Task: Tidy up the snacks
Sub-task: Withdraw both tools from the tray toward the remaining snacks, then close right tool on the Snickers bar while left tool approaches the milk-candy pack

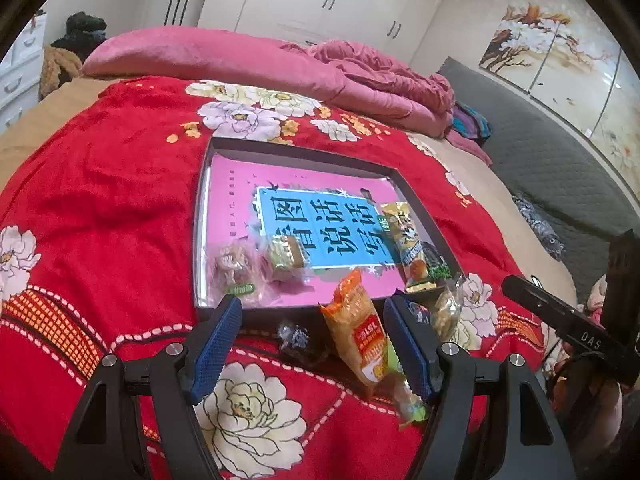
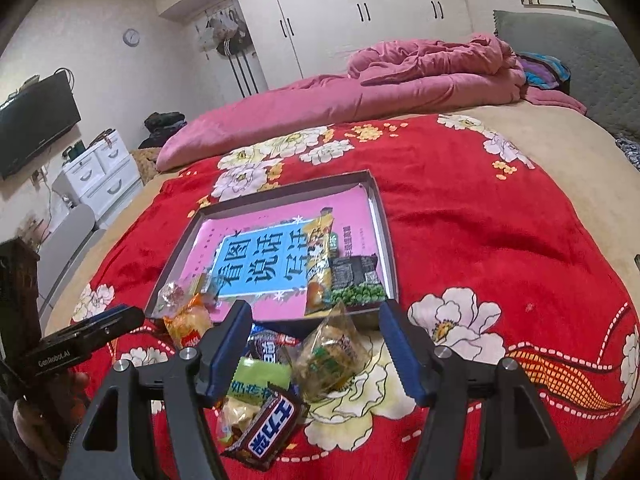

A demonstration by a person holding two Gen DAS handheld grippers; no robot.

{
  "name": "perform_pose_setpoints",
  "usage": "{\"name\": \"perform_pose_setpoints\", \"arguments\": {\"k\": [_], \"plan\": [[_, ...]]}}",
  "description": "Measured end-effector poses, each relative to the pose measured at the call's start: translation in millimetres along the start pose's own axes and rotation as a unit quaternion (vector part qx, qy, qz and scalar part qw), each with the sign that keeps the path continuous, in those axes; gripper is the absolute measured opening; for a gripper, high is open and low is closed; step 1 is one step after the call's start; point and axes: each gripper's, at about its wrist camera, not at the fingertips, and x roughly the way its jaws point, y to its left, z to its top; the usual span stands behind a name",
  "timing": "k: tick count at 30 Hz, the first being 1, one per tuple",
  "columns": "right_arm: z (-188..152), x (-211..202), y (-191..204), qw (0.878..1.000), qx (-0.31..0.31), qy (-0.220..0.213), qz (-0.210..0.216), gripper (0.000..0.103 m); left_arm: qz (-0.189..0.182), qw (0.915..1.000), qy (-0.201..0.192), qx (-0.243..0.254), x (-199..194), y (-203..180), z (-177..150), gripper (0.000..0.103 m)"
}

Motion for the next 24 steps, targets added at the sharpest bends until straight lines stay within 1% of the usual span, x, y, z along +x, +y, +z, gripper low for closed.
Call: {"name": "perform_pose_setpoints", "arguments": {"k": [4, 12, 24], "plan": [[-5.1, -1.7, 1.5, 1.0, 0.005, 0.007, 0.008, 0.066, -0.002, 1.0, 0.007, 0.005, -0.5, -4.3, -3.9, 0.075], [-17.7, -2.2, 8.9, 1.0, -0.007, 0.026, 0.015, 0.066, -0.004, 0.9995, 0.023, 0.019, -1.5, -15.3, -13.7, 0.075], [-34.2, -3.5, 11.9, 0.998, -0.005, 0.054, 0.024, 0.066, -0.008, 0.9989, 0.04, 0.026, -3.8, -21.5, -23.5, 0.075]]}}
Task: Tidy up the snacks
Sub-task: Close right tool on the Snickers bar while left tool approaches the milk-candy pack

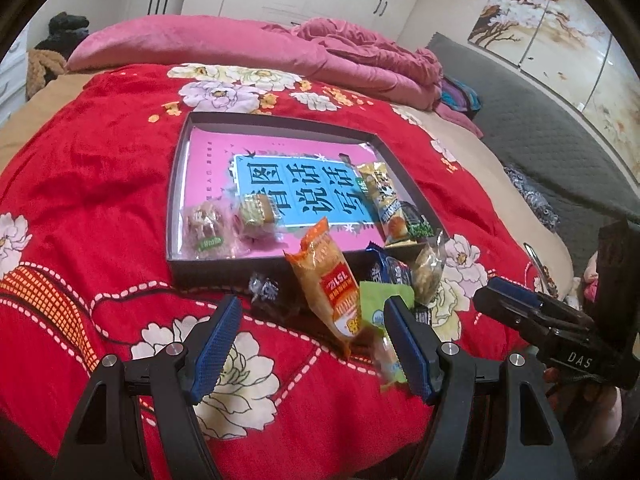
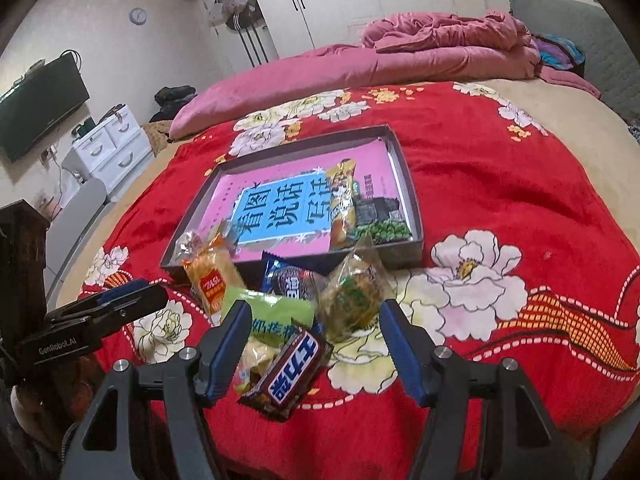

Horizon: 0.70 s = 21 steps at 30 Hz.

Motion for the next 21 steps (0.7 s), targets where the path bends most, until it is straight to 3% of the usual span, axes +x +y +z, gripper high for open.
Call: {"name": "perform_pose_setpoints", "arguments": {"k": [18, 21], "plan": [[-22.0, 18.3, -1.1, 0.996, 0.026, 0.071, 0.038, 0.066, -0.019, 0.9984, 0.046, 0.027, 11.6, -21.6, -19.0, 0.075], [-24.2, 24.5, -6.5, 0.994, 0.048, 0.083, 0.054, 0.06, -0.02, 0.9975, 0.058, 0.034, 17.0, -26.3, -23.4, 0.075]]}}
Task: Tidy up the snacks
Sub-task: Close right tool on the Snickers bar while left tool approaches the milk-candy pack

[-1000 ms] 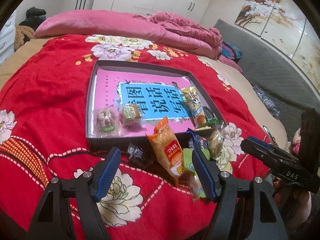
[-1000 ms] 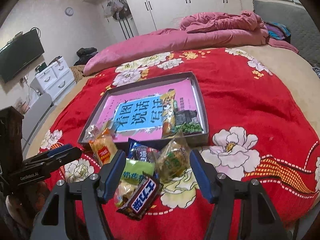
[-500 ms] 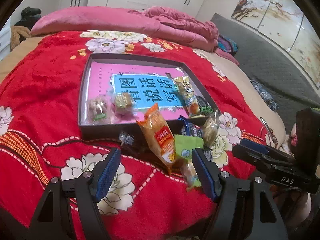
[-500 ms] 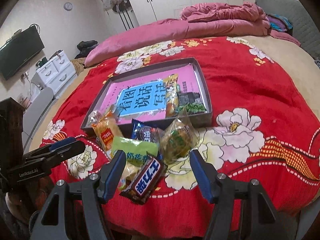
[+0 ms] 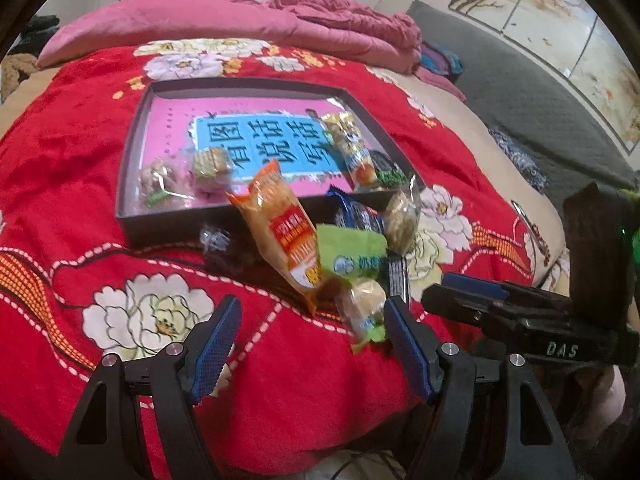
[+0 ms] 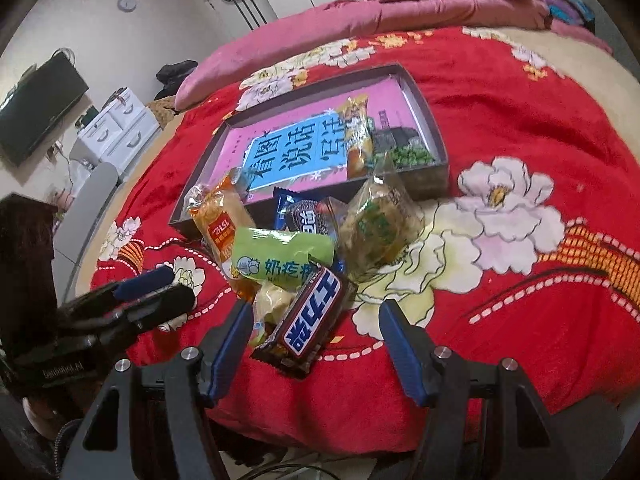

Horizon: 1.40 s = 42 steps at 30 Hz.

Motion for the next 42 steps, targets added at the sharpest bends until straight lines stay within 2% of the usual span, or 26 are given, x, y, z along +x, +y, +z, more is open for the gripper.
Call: {"name": "perform_pose_setpoints", "arguments": {"k": [6, 15, 20, 26, 32, 34, 42], "plan": [[-0.1, 11.9, -8.9, 0.999, 0.037, 0.022, 0.027, 0.047, 0.001, 0.9998, 0.019, 0.009, 10.8, -6.5, -6.0, 0.075], [-0.5, 38.1, -22.6, 0.992, 0.096, 0.053, 0.057, 0.043, -0.018, 0.9991, 0.037, -0.001, 25.1, -8.7, -9.7, 0.073], [5.5, 45.1, -27.0, 0.991, 0.105, 0.049, 0.07, 0.034, -0.033, 0.9982, 0.044, -0.021, 32.0, -3.8, -8.9, 0.07], [5.6, 42.3, -30.6, 0.991, 0.104, 0.039, 0.076, 0.031, -0.052, 0.9968, 0.049, -0.035, 39.9, -7.6, -7.7, 0.065], [4.5, 23.3, -42.7, 0.992, 0.11, 0.014, 0.059, 0.03, -0.072, 0.9943, 0.058, -0.052, 50.3, -16.3, -6.7, 0.053], [5.4, 18.7, -47.7, 0.992, 0.11, 0.007, 0.052, 0.03, -0.071, 0.9941, 0.062, -0.054, 54.9, -21.2, -6.0, 0.05], [6.8, 18.9, -54.9, 0.993, 0.113, 0.002, 0.045, 0.03, -0.052, 0.9946, 0.064, -0.063, 70.7, -32.4, 3.4, 0.049]]}}
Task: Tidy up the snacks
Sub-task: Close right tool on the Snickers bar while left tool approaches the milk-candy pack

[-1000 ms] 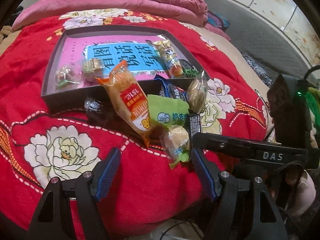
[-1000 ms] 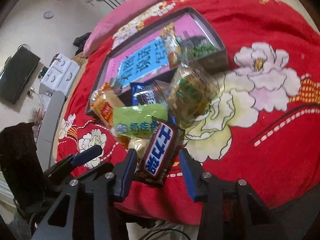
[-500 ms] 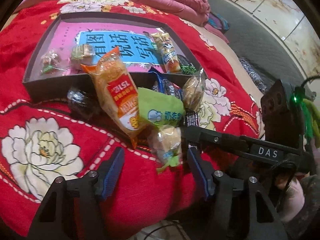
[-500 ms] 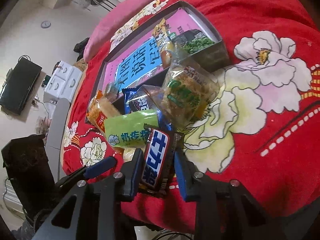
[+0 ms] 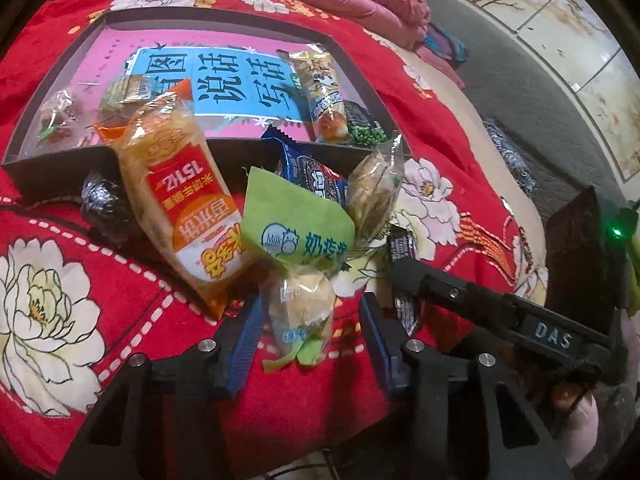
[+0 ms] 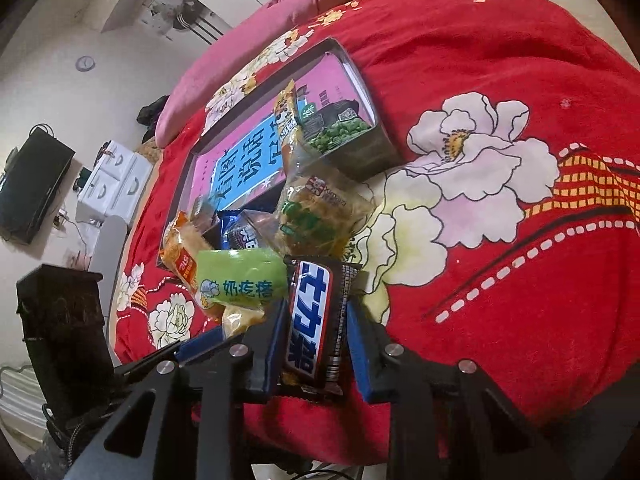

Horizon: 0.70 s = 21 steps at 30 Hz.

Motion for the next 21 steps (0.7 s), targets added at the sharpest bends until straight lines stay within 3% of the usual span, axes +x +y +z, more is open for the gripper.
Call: {"name": "perform_pose_setpoints", "arguments": {"k": [3, 6, 15, 21], "plan": [[1.1, 0.4, -2.6, 1.0, 0.004, 0.0, 0.002, 0.03, 0.011, 0.9999, 0.002, 0.001, 5.4, -1.9, 3.9, 0.046], [0.7, 0.0, -3.9, 1.0, 0.005, 0.0, 0.001, 0.03, 0.016, 0.9999, 0.002, 0.001, 8.3, 0.3, 7.3, 0.037], [-2.0, -3.1, 9.1, 1.0, -0.018, -0.009, -0.015, 0.03, -0.012, 0.9999, 0.004, 0.003, -1.7, 8.9, 4.0, 0.035], [-3.4, -7.9, 23.4, 0.998, -0.051, -0.021, -0.025, 0.03, -0.012, 0.9997, -0.005, 0.019, -21.0, 9.2, -1.7, 0.035]]}}
